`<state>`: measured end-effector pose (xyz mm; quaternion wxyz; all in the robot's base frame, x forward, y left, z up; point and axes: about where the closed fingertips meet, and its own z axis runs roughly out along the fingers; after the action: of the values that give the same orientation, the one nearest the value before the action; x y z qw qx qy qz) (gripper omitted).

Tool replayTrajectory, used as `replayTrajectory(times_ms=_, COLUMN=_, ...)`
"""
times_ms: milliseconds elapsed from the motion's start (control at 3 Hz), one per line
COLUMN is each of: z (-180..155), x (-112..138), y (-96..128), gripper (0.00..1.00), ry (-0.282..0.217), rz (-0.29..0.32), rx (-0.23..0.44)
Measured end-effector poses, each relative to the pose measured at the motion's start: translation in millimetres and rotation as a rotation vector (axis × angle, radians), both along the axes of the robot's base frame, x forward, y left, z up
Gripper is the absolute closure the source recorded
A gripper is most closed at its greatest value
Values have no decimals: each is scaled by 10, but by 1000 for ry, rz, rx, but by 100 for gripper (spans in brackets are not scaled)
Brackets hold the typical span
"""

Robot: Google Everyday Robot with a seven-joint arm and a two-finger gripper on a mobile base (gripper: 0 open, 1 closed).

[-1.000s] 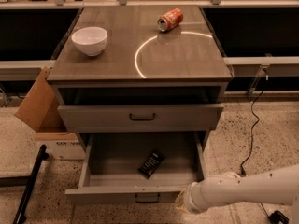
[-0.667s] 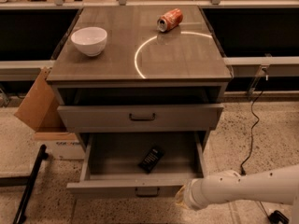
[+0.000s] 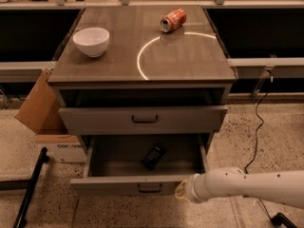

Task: Close middle drawer

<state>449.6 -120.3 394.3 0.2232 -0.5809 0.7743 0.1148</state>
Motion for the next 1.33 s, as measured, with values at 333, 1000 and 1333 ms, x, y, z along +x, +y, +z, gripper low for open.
replayTrajectory(times_ms=333, z=2, x=182, y=27, gripper=100, ry=-11, rz=11, rx=32)
replayTrajectory(times_ms=1000, z=-43, x=518, y=39, gripper=100, ry=-19, rz=21, rx=68)
replayTrajectory(times_ms=1333, z=-49, x=676, y=50, gripper=100, ry=-19, rz=24, rx=75)
